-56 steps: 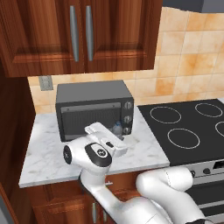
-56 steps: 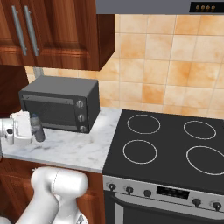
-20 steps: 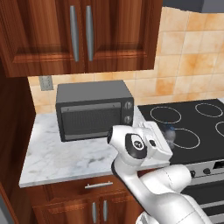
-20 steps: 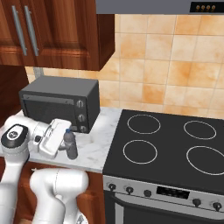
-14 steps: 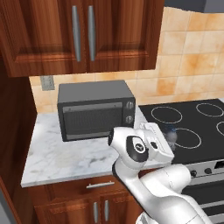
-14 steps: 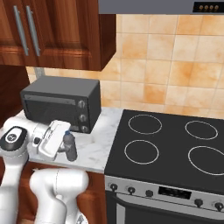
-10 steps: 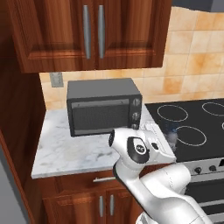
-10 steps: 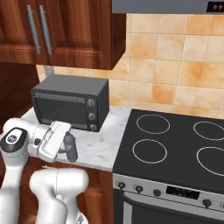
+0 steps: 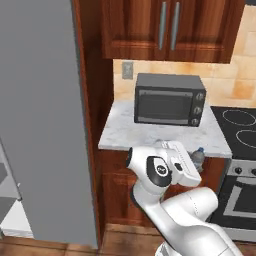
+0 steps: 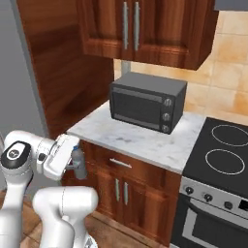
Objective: Take the bottled waters from the counter and place them in the freezer to freeze. Close the freezer door after placing the bottles.
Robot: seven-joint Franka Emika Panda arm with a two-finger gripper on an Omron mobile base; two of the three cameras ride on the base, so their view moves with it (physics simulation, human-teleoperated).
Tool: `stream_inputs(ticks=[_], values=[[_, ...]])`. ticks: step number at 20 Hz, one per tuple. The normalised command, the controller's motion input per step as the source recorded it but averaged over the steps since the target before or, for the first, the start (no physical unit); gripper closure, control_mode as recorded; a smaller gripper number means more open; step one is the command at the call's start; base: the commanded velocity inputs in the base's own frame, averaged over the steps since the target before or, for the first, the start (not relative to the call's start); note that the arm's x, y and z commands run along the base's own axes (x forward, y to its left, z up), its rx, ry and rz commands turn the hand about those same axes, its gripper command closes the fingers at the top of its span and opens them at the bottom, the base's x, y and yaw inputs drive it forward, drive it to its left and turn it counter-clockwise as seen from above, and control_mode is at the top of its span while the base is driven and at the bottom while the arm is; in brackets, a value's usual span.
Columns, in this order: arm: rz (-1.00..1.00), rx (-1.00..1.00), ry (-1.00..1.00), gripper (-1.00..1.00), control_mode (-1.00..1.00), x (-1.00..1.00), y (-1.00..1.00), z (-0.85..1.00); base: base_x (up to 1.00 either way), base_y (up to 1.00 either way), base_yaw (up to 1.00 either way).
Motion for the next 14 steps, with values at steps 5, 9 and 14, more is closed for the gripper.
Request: stream_inputs(ticks=[5, 9, 14], values=[[0.0, 0.0, 0.0, 1.0, 1.0, 0.0, 0.0, 0.0, -0.32, 0.84, 0.57], [0.0, 0.0, 0.0, 1.0, 1.0, 0.0, 0.0, 0.0, -0.09, 0.88, 0.54], [0.0, 0.0, 0.0, 1.0, 1.0, 0.0, 0.0, 0.0, 0.0, 0.67, 0.25]])
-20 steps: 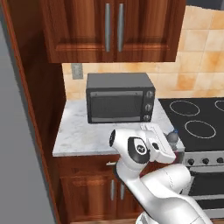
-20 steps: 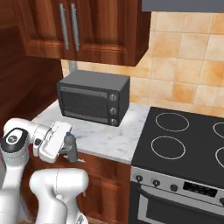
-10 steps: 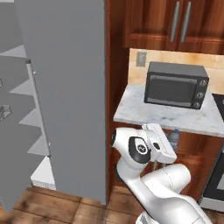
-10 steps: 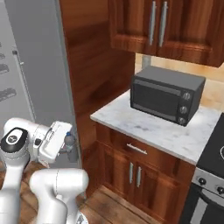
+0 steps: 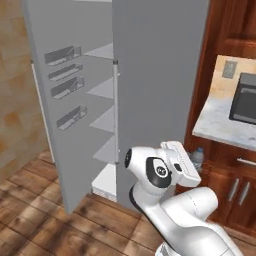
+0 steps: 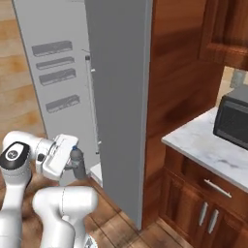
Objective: Take the bottled waters from the counter and place them in the freezer to freeze. Close the freezer door after placing the bottles.
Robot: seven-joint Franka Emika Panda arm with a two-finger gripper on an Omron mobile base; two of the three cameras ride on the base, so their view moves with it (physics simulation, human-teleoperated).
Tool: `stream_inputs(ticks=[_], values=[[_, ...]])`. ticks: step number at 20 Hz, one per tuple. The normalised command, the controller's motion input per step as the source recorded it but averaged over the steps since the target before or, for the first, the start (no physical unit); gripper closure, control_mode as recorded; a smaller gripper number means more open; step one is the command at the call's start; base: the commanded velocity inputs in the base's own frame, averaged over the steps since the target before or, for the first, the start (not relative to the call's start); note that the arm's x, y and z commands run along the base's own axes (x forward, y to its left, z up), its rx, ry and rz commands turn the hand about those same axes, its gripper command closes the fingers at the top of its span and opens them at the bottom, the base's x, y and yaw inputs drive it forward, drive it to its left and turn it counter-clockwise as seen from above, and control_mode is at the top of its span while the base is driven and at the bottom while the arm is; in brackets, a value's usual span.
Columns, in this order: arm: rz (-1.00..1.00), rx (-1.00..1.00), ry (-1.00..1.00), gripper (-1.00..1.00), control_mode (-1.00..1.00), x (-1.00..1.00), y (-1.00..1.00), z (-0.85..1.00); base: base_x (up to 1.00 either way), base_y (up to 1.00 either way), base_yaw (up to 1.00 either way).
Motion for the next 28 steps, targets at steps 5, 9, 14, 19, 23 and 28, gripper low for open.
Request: stream_inputs(ticks=[5, 9, 14, 19, 23, 28], values=[[0.0, 0.0, 0.0, 1.0, 1.0, 0.0, 0.0, 0.0, 0.18, 0.65, 0.0], [0.0, 0.0, 0.0, 1.0, 1.0, 0.0, 0.0, 0.0, 0.51, 0.62, -0.15], [0.0, 0.0, 0.0, 1.0, 1.0, 0.0, 0.0, 0.0, 0.54, 0.57, -0.29], [0.0, 0.0, 0.0, 1.0, 1.0, 0.0, 0.0, 0.0, 0.39, 0.59, -0.36], [0.0, 0.0, 0.0, 1.0, 1.0, 0.0, 0.0, 0.0, 0.43, 0.44, -0.37], [0.0, 0.0, 0.0, 1.0, 1.0, 0.0, 0.0, 0.0, 0.32, 0.05, -0.23]])
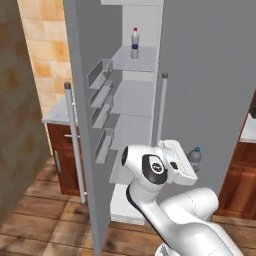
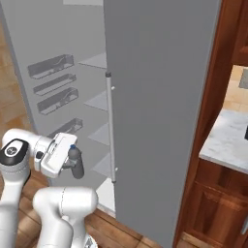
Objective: Take the bottled waters from the counter and place them in the freezer to freeze. Close the freezer door after placing the bottles.
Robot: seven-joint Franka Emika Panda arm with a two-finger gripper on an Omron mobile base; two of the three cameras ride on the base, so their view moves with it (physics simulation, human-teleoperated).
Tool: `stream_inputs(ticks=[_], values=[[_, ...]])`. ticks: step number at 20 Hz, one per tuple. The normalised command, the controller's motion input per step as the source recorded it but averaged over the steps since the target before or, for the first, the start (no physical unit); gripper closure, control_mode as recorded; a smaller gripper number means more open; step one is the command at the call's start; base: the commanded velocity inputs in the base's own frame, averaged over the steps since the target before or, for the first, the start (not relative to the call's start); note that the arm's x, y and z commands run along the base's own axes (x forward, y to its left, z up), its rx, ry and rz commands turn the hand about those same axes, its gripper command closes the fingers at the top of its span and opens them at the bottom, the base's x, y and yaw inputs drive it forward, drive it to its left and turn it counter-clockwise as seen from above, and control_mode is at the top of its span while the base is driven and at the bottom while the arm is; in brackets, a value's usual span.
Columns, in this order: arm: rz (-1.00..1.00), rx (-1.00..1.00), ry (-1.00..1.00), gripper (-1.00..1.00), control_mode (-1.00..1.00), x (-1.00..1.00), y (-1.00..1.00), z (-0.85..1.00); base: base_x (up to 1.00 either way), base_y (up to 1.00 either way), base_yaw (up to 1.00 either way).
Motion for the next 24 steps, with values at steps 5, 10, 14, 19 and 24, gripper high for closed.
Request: stream_inputs(ticks=[5, 10, 14, 19, 24], values=[[0.0, 0.0, 0.0, 1.0, 1.0, 0.0, 0.0, 0.0, 0.38, 0.06, -0.05], [0.0, 0.0, 0.0, 1.0, 1.0, 0.0, 0.0, 0.0, 0.38, 0.32, 0.0], [0.0, 0.0, 0.0, 1.0, 1.0, 0.0, 0.0, 0.0, 0.45, 0.26, 0.0], [0.0, 0.0, 0.0, 1.0, 1.0, 0.0, 0.0, 0.0, 0.47, 0.15, -0.01], [0.0, 0.0, 0.0, 1.0, 1.0, 0.0, 0.0, 0.0, 0.3, 0.0, -0.03]])
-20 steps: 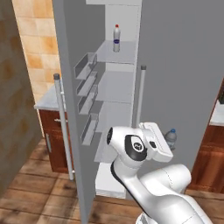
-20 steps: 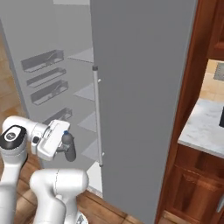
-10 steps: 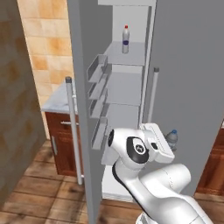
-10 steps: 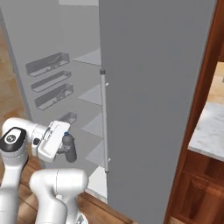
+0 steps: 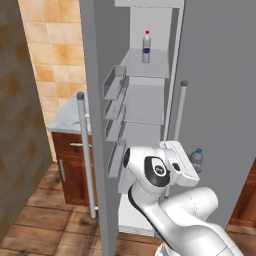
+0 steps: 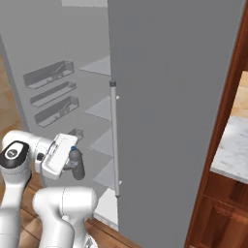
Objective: Take the bottled waters from the counter and place them in the freezer to freeze. Close the freezer door after placing the bottles.
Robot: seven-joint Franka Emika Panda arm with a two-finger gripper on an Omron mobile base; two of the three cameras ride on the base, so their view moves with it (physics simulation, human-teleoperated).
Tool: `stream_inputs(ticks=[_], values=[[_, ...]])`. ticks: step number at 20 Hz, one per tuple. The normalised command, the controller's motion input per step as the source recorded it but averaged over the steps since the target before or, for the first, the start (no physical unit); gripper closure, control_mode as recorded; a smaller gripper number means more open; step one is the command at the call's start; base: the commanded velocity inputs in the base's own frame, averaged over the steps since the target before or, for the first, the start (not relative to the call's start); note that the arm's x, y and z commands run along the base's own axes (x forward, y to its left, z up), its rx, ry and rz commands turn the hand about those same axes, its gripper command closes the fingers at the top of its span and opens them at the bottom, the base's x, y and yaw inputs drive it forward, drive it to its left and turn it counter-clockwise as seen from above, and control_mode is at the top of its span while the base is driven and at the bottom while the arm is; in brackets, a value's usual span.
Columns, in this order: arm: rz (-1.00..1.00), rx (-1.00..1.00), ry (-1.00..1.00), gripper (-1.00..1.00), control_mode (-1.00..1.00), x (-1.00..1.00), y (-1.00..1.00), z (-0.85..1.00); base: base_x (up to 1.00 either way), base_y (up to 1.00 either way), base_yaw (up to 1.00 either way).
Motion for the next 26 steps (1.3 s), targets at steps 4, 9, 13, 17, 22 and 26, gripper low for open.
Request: stream_inputs(ticks=[4, 9, 13, 17, 22, 26], values=[[0.0, 0.0, 0.0, 1.0, 1.0, 0.0, 0.0, 0.0, 0.48, 0.0, -0.06], [0.0, 0.0, 0.0, 1.0, 1.0, 0.0, 0.0, 0.0, 0.48, 0.0, -0.03], [0.0, 0.0, 0.0, 1.0, 1.0, 0.0, 0.0, 0.0, 0.33, 0.03, -0.02], [0.0, 0.0, 0.0, 1.0, 1.0, 0.0, 0.0, 0.0, 0.11, 0.25, -0.03], [0.0, 0.0, 0.0, 1.0, 1.0, 0.0, 0.0, 0.0, 0.1, 0.31, -0.01], [0.0, 0.0, 0.0, 1.0, 1.0, 0.0, 0.0, 0.0, 0.16, 0.37, 0.0]])
